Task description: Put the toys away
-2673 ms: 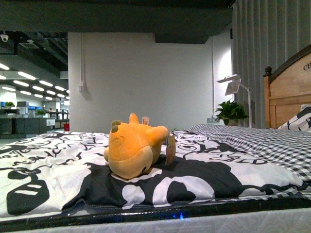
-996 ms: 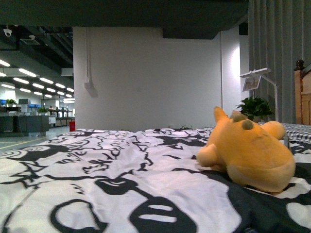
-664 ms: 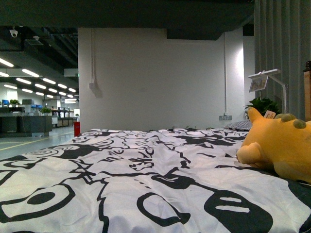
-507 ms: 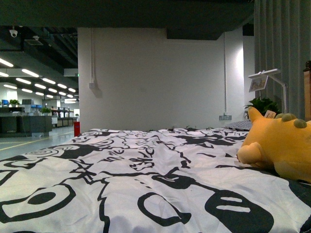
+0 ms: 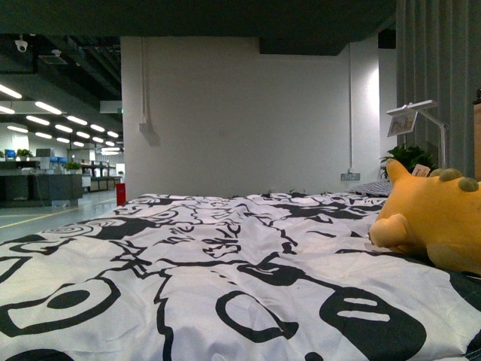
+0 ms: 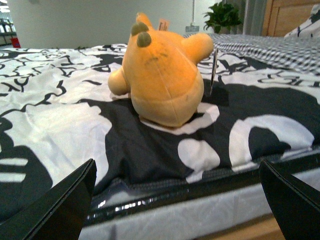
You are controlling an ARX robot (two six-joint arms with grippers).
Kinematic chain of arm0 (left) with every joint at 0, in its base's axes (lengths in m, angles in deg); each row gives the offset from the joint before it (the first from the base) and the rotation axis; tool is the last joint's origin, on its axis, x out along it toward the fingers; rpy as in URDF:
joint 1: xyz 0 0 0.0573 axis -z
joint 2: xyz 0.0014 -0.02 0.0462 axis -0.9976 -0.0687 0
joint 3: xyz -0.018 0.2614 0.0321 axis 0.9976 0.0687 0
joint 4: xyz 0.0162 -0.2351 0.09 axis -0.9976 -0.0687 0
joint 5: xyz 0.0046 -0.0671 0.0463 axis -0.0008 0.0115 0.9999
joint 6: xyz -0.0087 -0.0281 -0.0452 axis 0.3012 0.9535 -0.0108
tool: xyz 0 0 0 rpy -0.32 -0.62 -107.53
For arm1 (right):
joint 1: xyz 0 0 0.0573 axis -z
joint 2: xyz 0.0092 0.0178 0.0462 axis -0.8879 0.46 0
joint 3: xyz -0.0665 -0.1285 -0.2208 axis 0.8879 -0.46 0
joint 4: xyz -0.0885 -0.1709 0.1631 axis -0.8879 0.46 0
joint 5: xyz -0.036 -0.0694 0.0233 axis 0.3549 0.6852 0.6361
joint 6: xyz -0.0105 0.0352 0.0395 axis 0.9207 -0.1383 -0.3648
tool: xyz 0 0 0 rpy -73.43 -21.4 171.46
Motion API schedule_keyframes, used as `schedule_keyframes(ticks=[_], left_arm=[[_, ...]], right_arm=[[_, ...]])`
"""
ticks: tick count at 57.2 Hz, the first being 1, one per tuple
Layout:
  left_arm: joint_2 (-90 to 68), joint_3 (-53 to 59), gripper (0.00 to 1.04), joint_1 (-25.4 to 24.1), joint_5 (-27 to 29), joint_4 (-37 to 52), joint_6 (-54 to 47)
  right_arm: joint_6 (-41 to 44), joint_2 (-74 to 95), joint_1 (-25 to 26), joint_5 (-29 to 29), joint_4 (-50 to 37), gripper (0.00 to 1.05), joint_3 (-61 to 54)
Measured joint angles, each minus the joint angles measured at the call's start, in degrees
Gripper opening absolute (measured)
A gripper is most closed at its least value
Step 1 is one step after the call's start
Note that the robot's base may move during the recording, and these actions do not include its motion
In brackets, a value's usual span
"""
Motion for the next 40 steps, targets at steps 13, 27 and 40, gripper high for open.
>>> schedule_keyframes(ticks=[13,27,40], left_arm=[[0.0,0.0,0.98,0.0,0.0,0.0,0.0],[0.0,0.0,0.98,0.0,0.0,0.0,0.0],[0.0,0.0,0.98,0.0,0.0,0.0,0.0]], right_arm=[[8.59,17.64,0.66,2.67,-14.34,0.98,10.58],[19.45,30.05,-1.36,2.82,-21.84,0.98,22.56],[25.55,37.42,-3.13,2.19,-22.93,0.98,31.43]])
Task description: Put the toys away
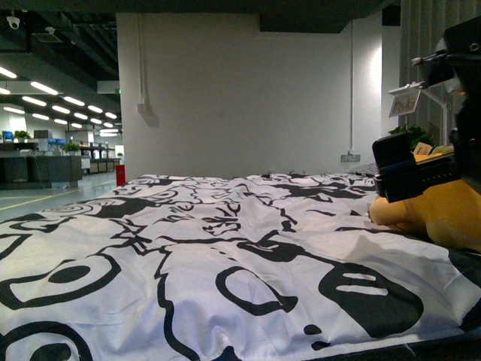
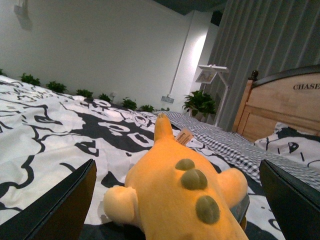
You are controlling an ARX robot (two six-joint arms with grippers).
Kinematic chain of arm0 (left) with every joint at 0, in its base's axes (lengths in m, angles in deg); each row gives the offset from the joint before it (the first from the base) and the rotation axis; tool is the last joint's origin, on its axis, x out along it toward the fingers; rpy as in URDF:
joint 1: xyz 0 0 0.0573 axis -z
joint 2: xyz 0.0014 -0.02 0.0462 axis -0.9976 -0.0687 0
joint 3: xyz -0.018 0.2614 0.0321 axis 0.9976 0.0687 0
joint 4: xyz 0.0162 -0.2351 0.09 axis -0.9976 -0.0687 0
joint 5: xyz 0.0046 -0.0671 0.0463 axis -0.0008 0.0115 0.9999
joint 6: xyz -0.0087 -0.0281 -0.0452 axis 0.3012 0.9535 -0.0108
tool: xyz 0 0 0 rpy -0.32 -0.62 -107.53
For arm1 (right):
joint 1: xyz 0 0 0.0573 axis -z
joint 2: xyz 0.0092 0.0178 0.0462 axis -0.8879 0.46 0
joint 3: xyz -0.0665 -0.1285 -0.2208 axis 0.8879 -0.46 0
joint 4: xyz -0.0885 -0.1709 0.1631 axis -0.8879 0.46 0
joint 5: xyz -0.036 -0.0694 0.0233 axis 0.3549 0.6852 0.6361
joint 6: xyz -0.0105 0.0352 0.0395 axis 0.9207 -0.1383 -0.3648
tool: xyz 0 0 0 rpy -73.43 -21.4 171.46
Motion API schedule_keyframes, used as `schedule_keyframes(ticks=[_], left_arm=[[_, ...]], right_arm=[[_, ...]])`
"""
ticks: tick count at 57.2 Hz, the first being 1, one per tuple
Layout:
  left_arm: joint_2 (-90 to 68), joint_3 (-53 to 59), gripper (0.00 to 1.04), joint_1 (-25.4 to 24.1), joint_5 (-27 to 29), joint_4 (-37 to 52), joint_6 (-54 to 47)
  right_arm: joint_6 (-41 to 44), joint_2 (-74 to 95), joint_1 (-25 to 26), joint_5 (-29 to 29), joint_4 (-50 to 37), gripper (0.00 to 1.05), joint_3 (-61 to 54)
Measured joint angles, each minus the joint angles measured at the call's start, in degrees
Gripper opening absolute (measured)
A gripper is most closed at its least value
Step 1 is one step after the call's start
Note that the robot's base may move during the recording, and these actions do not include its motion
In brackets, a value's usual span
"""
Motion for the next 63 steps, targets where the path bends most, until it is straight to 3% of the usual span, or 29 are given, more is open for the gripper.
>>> schedule_keyframes(ticks=[31,63], left_arm=[[0.0,0.0,0.98,0.0,0.0,0.0,0.0],[0.0,0.0,0.98,0.0,0.0,0.0,0.0]], right_arm=[[4.81,12.7,3.32,1.36,7.89,0.98,15.12],[4.13,14.01,8.74,0.15,19.02,0.98,16.31]])
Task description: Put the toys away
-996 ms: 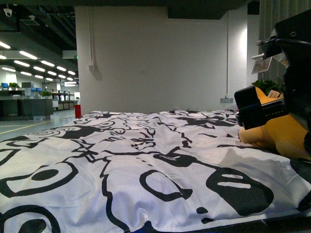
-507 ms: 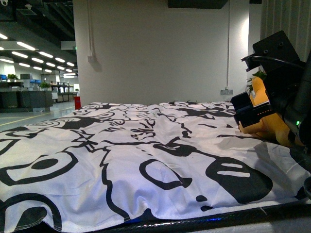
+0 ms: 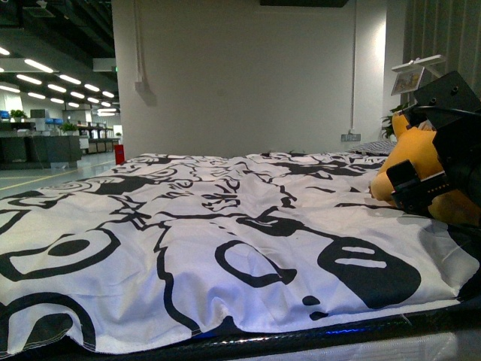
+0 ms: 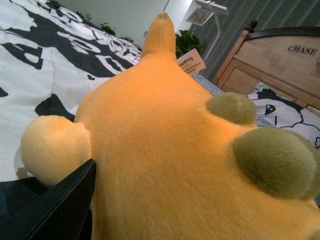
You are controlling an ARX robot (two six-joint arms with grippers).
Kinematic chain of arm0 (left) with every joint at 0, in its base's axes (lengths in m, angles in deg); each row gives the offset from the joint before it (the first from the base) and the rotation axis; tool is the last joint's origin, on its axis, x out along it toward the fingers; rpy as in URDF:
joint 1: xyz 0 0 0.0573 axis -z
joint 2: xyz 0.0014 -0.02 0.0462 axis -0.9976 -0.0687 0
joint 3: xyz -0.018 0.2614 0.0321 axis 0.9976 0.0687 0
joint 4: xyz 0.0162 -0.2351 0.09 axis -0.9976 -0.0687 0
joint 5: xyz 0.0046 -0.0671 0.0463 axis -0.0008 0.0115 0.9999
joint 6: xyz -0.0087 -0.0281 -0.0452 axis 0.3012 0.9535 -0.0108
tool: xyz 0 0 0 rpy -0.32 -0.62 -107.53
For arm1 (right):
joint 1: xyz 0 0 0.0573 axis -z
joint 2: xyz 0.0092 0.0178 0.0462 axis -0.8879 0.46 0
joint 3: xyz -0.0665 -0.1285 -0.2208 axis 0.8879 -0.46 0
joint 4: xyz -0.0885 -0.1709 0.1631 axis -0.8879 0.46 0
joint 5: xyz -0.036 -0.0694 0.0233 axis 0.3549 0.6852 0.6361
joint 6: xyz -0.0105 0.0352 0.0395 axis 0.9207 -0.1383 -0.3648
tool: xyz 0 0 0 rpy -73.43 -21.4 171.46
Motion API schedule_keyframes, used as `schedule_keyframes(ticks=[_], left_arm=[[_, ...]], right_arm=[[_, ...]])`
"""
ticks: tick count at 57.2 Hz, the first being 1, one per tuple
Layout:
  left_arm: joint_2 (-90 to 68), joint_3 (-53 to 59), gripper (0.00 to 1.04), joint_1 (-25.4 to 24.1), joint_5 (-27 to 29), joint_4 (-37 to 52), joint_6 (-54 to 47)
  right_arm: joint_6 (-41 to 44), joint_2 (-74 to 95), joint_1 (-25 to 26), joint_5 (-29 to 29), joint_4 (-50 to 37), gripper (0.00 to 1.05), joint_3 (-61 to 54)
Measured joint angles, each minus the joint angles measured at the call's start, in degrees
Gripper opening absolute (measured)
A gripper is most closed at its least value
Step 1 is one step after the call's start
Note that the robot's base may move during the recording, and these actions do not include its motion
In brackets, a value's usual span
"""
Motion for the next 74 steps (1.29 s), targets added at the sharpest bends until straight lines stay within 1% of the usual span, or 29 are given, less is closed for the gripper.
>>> schedule_keyframes(ticks=[4,28,35,38,41,44,49,52,54,59,64,71,74], left_arm=[[0.0,0.0,0.98,0.0,0.0,0.0,0.0],[0.0,0.0,0.98,0.0,0.0,0.0,0.0],[0.0,0.0,0.98,0.0,0.0,0.0,0.0],[0.0,0.0,0.98,0.0,0.0,0.0,0.0],[0.0,0.0,0.98,0.0,0.0,0.0,0.0],[0.0,0.0,0.98,0.0,0.0,0.0,0.0],[0.0,0.0,0.98,0.0,0.0,0.0,0.0],[0.0,0.0,0.98,0.0,0.0,0.0,0.0],[0.0,0.0,0.98,0.0,0.0,0.0,0.0],[0.0,0.0,0.98,0.0,0.0,0.0,0.0],[0.0,0.0,0.98,0.0,0.0,0.0,0.0],[0.0,0.0,0.98,0.0,0.0,0.0,0.0],[0.0,0.0,0.98,0.0,0.0,0.0,0.0]], right_arm=[[-0.15,-0.02,0.0,-0.31,0.61,0.97,0.0],[-1.99,-1.64,-0.52,-3.91,3.34,0.4,0.0],[-3.96,-3.23,-0.48,-6.64,5.86,0.23,0.0],[-6.23,-4.74,-0.15,-9.64,8.28,0.15,0.02],[-8.17,-6.27,0.15,-12.35,10.23,0.1,0.02],[-10.23,-7.74,0.52,-15.15,12.0,0.09,0.02],[-14.75,-11.41,1.25,-21.49,15.32,0.08,0.0],[-17.7,-14.21,1.55,-25.77,17.03,0.08,-0.2],[-20.11,-17.38,1.92,-30.03,18.58,0.08,-0.79],[-24.06,-24.17,2.78,-37.79,20.98,0.07,-2.82],[-27.17,-29.33,4.28,-42.93,22.34,0.07,-4.81],[-32.79,-38.56,8.02,-50.66,22.93,0.07,-10.34],[-34.32,-40.89,8.98,-52.37,22.88,0.07,-11.89]])
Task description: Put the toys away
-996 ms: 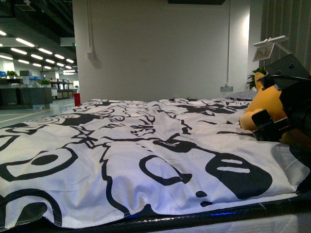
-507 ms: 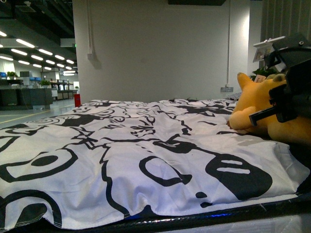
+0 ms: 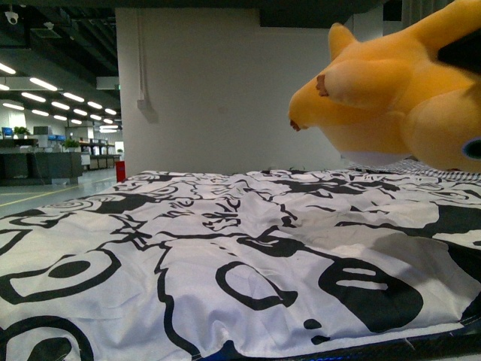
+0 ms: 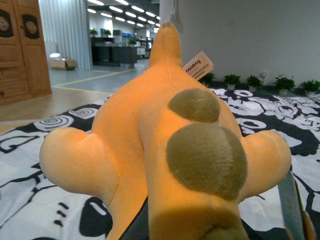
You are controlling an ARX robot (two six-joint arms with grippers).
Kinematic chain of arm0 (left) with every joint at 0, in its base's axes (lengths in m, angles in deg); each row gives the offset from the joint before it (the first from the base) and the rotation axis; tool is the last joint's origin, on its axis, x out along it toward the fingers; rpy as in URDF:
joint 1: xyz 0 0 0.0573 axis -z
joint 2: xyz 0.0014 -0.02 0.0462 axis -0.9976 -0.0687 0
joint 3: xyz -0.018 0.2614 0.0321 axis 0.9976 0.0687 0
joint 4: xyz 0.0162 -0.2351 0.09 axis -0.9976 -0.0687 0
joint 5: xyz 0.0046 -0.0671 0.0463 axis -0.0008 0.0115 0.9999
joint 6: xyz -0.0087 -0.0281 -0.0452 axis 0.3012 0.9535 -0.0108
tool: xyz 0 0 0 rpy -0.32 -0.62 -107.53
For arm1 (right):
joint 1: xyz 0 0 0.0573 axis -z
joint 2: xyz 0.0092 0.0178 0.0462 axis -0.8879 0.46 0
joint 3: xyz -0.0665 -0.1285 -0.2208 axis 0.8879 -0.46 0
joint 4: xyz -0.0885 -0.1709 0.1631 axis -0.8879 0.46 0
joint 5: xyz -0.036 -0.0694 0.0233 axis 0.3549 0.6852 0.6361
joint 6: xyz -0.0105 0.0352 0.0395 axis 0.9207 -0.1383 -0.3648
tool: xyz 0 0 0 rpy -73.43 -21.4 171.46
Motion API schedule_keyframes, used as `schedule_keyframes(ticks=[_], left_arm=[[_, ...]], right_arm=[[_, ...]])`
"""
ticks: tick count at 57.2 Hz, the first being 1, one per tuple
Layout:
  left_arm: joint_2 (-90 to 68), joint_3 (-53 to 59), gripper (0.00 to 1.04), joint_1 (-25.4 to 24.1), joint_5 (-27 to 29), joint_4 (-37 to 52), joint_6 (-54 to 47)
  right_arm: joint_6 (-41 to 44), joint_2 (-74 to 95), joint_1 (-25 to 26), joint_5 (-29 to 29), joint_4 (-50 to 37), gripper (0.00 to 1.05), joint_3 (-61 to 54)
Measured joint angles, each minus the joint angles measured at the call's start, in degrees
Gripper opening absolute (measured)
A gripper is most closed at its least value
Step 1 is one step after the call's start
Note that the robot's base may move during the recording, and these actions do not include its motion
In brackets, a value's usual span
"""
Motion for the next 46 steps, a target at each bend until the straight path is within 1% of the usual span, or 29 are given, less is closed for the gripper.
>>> schedule_keyframes(ticks=[4,10,14,19,28,30,31,32,33,34,37,42,46], left_arm=[[0.0,0.0,0.98,0.0,0.0,0.0,0.0],[0.0,0.0,0.98,0.0,0.0,0.0,0.0],[0.0,0.0,0.98,0.0,0.0,0.0,0.0],[0.0,0.0,0.98,0.0,0.0,0.0,0.0],[0.0,0.0,0.98,0.0,0.0,0.0,0.0],[0.0,0.0,0.98,0.0,0.0,0.0,0.0],[0.0,0.0,0.98,0.0,0.0,0.0,0.0],[0.0,0.0,0.98,0.0,0.0,0.0,0.0],[0.0,0.0,0.98,0.0,0.0,0.0,0.0],[0.0,0.0,0.98,0.0,0.0,0.0,0.0],[0.0,0.0,0.98,0.0,0.0,0.0,0.0],[0.0,0.0,0.98,0.0,0.0,0.0,0.02],[0.0,0.0,0.98,0.0,-0.04,0.0,0.0]], right_arm=[[-2.49,-3.76,1.4,-2.23,-0.35,0.07,-2.64],[-5.73,-8.74,2.4,-4.07,-0.55,0.07,-6.36],[-6.4,-11.58,2.29,-3.96,0.61,0.07,-8.28],[-6.4,-15.28,1.36,-2.86,4.96,0.07,-9.73],[-6.29,-15.82,1.05,-2.14,5.46,0.07,-9.79],[-5.05,-16.35,-0.17,3.02,9.22,0.07,-9.14],[-3.8,-16.9,-1.27,7.37,12.79,0.07,-8.66],[-3.3,-17.2,-1.7,9.33,14.4,0.07,-8.55],[-2.25,-17.99,-2.49,13.27,17.42,0.07,-8.63],[-1.53,-18.84,-3.02,15.89,19.91,0.07,-9.14],[0.35,-20.98,-3.67,22.69,21.97,0.07,-12.11],[2.01,-23.47,-3.72,26.77,20.61,0.07,-17.92],[2.4,-25.16,-3.65,27.41,19.06,0.07,-21.99]])
